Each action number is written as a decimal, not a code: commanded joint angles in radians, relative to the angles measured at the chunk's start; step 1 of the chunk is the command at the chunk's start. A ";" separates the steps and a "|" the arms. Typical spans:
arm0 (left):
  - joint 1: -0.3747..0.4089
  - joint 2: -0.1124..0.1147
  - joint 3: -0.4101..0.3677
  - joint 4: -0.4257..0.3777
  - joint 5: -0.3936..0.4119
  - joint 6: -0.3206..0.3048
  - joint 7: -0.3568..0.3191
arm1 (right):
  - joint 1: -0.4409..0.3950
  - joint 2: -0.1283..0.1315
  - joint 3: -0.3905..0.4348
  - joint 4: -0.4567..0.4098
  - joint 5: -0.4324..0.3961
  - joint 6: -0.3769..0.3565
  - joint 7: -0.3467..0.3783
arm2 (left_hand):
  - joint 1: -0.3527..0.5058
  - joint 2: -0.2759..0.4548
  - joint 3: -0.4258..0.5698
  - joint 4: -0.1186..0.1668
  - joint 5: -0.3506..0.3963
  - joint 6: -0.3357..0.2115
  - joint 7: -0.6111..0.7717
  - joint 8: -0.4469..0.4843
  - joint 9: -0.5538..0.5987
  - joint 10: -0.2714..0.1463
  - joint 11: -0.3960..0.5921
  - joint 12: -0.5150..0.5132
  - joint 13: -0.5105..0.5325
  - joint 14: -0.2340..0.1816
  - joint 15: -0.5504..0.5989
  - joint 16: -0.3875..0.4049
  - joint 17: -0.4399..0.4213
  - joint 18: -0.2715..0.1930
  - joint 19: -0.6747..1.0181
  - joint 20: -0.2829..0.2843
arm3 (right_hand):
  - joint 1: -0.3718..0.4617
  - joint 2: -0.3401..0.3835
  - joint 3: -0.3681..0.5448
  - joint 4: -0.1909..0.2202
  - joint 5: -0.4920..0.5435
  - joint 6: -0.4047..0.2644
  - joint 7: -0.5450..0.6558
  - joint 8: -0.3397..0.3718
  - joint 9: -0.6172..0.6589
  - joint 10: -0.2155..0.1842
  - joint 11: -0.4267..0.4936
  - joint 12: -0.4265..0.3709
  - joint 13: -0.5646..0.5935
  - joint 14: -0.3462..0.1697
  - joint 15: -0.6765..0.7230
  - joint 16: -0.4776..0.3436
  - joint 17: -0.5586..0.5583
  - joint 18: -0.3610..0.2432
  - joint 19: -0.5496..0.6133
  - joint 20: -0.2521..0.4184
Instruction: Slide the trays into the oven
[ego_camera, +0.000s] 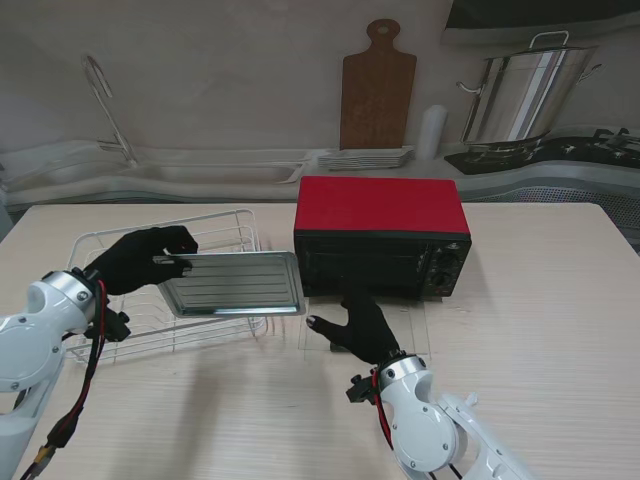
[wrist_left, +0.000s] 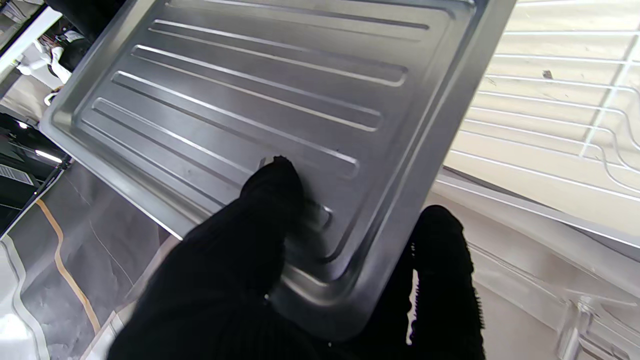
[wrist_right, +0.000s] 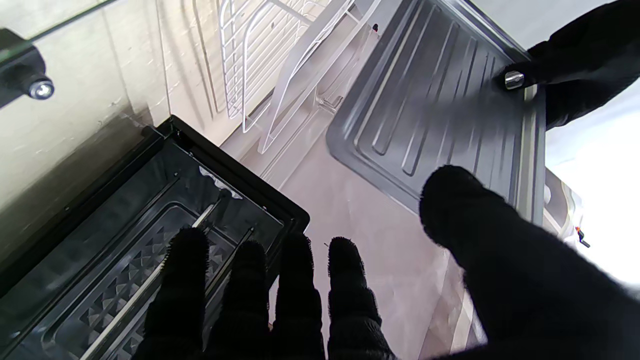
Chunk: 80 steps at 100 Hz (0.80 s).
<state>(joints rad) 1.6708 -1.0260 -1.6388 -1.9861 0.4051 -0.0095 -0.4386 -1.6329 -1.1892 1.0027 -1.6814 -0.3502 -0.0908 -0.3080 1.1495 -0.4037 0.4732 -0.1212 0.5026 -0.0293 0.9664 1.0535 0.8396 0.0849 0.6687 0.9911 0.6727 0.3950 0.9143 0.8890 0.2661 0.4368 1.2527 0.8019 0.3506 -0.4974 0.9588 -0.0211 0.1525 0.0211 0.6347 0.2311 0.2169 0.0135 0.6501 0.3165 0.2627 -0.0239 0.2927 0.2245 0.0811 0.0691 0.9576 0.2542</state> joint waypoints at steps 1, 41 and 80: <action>-0.001 -0.005 0.016 -0.014 -0.006 -0.006 -0.025 | -0.006 -0.013 -0.007 0.004 0.007 -0.011 0.017 | 0.097 0.121 0.230 0.076 0.166 -0.106 0.226 0.175 0.065 -0.029 0.170 0.065 0.086 -0.008 0.135 0.042 0.003 0.038 0.058 0.023 | -0.014 -0.025 -0.042 -0.036 -0.030 0.002 0.018 0.016 -0.022 0.016 0.019 0.010 0.011 -0.004 0.020 0.014 0.013 -0.014 0.023 0.013; -0.076 0.002 0.104 0.047 -0.057 -0.028 -0.062 | 0.027 -0.044 -0.047 0.077 0.127 -0.093 -0.019 | 0.099 0.122 0.228 0.076 0.164 -0.108 0.227 0.178 0.063 -0.031 0.170 0.068 0.085 -0.010 0.133 0.042 0.001 0.034 0.058 0.022 | 0.058 -0.134 0.128 -0.060 0.191 -0.020 0.098 0.023 0.216 0.042 0.023 0.021 0.212 0.036 0.067 0.038 0.146 -0.005 0.070 0.047; -0.117 0.004 0.148 0.087 -0.091 -0.029 -0.077 | 0.043 -0.068 -0.060 0.123 0.247 -0.223 -0.039 | 0.101 0.123 0.223 0.074 0.164 -0.106 0.225 0.180 0.059 -0.031 0.166 0.067 0.078 -0.009 0.129 0.043 -0.006 0.033 0.054 0.020 | 0.365 -0.254 0.330 -0.164 0.576 -0.125 0.209 0.052 0.632 0.031 -0.051 0.004 0.584 0.071 0.073 0.025 0.485 0.011 0.115 0.006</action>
<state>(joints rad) 1.5548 -1.0182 -1.4934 -1.8962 0.3208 -0.0389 -0.4942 -1.5840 -1.2482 0.9475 -1.5554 -0.1038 -0.3081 -0.3658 1.1383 -0.4129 0.4937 -0.1213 0.5027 -0.0292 0.9664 1.0618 0.8400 0.0850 0.6763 0.9926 0.6797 0.3951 0.9233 0.8892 0.2667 0.4384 1.2620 0.8019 0.6381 -0.7417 1.2656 -0.1294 0.6779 -0.0561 0.8181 0.3255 0.7792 0.0524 0.6223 0.3320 0.7788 0.0472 0.3672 0.2524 0.5045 0.0923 1.0428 0.2806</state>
